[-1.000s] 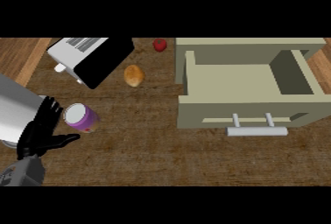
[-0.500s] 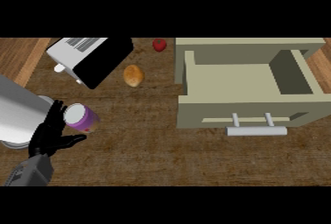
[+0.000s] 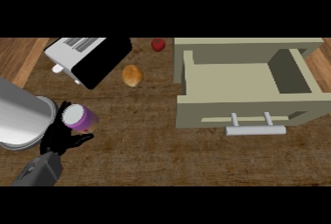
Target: Pick up the can, place it into the drawer and close the drawer
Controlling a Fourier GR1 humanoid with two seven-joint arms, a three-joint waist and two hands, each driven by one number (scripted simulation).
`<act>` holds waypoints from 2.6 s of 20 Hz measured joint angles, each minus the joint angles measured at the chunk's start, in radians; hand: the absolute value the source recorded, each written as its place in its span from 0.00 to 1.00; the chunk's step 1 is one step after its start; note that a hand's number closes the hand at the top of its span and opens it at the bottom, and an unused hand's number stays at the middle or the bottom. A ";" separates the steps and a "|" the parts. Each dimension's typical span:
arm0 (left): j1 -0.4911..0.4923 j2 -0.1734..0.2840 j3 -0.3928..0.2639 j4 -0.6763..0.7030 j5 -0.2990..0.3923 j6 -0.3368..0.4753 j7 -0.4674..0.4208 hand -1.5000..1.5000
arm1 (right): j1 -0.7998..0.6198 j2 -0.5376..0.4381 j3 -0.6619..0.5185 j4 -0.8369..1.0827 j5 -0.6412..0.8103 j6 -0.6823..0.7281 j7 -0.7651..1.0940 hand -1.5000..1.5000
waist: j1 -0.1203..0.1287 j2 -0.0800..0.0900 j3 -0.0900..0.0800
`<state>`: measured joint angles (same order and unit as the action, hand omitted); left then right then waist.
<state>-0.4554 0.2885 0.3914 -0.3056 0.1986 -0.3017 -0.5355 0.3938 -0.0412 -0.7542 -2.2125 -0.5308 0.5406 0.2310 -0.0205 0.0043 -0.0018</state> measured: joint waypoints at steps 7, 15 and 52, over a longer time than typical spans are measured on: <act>-0.066 0.003 0.010 0.055 0.024 -0.071 0.026 1.00 | 0.026 0.021 0.008 -0.017 -0.010 0.018 0.004 0.00 | 0.001 -0.001 0.000; -0.117 -0.025 -0.011 0.003 0.037 -0.122 0.034 1.00 | 0.006 0.015 0.002 -0.026 -0.023 -0.002 0.037 0.00 | 0.008 -0.003 0.001; -0.159 -0.284 -0.440 -1.120 0.023 0.630 0.714 1.00 | 0.096 0.036 0.057 -0.095 -0.035 -0.069 0.003 0.00 | 0.011 -0.006 0.002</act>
<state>-0.6140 0.0043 -0.0490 -1.4260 0.2221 0.3279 0.1781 0.4896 -0.0047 -0.6967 -2.3075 -0.5657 0.4712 0.2338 -0.0096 -0.0016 0.0003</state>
